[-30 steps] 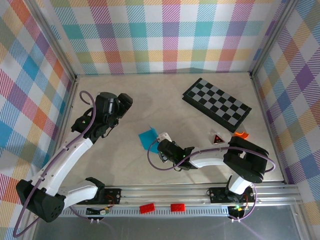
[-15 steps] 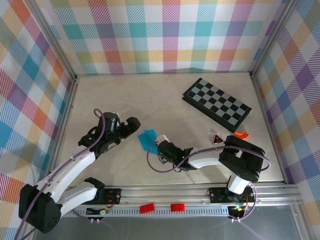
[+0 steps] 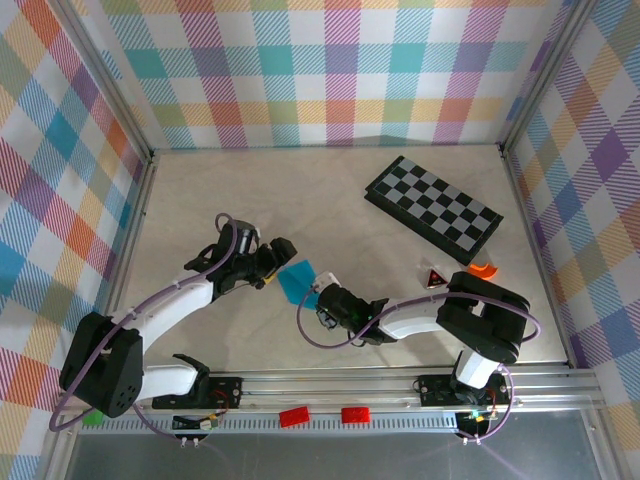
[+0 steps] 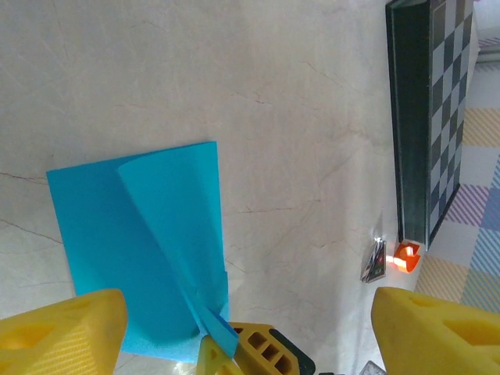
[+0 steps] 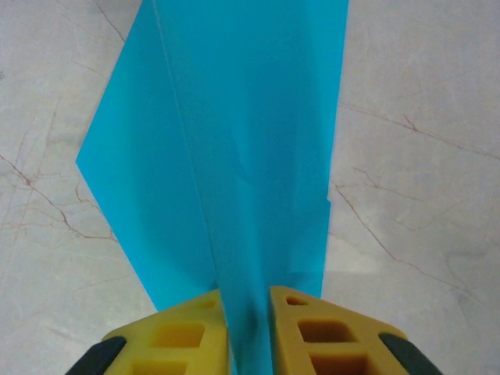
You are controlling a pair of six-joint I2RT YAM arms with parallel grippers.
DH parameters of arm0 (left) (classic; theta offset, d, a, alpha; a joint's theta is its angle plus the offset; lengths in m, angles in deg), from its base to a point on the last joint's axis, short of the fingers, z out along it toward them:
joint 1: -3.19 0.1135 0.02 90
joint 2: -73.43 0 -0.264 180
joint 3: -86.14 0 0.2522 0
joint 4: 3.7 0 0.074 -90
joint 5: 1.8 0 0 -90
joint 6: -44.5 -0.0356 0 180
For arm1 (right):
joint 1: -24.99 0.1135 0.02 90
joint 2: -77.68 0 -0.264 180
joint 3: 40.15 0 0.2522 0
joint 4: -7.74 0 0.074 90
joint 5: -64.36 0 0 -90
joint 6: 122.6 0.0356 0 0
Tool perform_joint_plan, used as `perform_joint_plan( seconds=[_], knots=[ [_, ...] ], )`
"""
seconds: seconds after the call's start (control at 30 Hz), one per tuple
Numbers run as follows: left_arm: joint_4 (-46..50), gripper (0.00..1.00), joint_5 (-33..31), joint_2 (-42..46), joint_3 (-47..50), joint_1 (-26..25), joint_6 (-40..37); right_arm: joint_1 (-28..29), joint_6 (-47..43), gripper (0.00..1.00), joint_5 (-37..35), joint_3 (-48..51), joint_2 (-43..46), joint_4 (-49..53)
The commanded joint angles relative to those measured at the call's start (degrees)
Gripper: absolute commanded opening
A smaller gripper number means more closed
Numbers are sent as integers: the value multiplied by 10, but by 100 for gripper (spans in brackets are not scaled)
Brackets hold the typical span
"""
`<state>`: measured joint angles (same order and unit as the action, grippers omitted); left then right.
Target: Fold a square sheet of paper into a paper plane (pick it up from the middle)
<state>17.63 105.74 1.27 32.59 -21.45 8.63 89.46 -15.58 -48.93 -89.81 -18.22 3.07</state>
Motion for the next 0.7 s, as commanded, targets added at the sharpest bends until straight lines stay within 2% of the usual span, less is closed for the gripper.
perform_joint_plan(
  seconds=[0.0, 0.27, 0.43, 0.67],
  knots=[
    [15, 82, -16, 15, 5, 7, 24, -2, 8, 19, 6, 13, -4, -26],
    [9, 81, -7, -5, 15, 7, 56, -2, 1, 20, 8, 11, -10, -38],
    [-35, 77, 15, -28, 22, 7, 74, -2, -1, 21, 9, 8, -14, -40],
    [-38, 72, 23, -73, 12, 6, 80, -2, 0, 22, 11, 8, -14, -46]
  ],
)
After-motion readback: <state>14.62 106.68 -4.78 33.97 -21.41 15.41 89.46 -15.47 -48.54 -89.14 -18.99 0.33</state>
